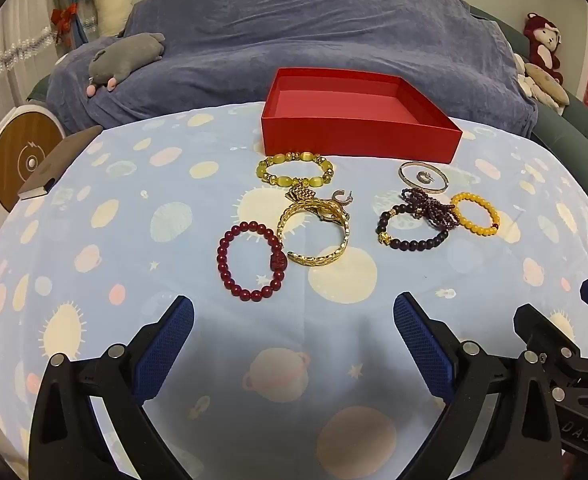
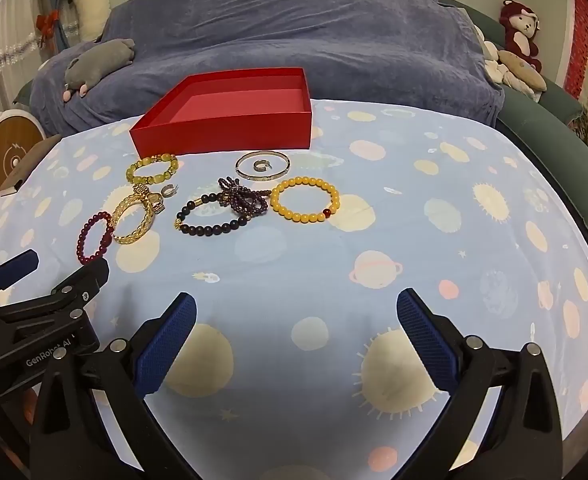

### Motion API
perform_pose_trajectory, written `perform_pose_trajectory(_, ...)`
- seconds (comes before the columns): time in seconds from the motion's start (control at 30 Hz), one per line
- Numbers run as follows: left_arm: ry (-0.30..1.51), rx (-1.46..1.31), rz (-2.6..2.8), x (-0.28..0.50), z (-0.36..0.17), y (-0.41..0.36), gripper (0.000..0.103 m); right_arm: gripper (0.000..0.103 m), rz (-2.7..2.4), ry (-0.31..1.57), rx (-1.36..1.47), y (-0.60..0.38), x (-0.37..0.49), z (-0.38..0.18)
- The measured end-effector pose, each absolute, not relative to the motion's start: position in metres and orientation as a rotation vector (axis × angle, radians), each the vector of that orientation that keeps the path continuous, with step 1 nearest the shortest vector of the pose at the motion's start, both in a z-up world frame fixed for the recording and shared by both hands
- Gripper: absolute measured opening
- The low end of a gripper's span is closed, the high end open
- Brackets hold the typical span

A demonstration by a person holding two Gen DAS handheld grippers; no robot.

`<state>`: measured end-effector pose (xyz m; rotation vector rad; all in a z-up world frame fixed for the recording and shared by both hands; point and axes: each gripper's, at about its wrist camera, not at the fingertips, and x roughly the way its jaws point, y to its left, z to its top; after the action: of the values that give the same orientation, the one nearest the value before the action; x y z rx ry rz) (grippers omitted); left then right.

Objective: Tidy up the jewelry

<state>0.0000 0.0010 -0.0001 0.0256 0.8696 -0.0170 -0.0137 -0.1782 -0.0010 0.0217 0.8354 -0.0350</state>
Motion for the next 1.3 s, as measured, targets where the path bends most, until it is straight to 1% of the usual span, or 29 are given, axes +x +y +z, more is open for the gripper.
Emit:
perform_pose_trajectory(0.6, 0.857, 0.041, -0.001, -0.001, 0.002, 0.009, 0.095, 0.096, -0.031, 0.832, 0.028, -0.179, -0.013, -0.002)
perform_pose_trajectory(0.63, 0.85, 0.057, 0.001, 0.001, 0.001, 0.0, 0.095, 0.096, -0.031, 0.832, 0.027, -0.179, -0.013, -0.002)
perform_pose_trajectory(1.3, 0.849, 0.059, 0.009, 0.001, -0.001, -0.005, 0.095, 0.096, -0.028, 0.836, 0.029, -0.178, -0.011, -0.003)
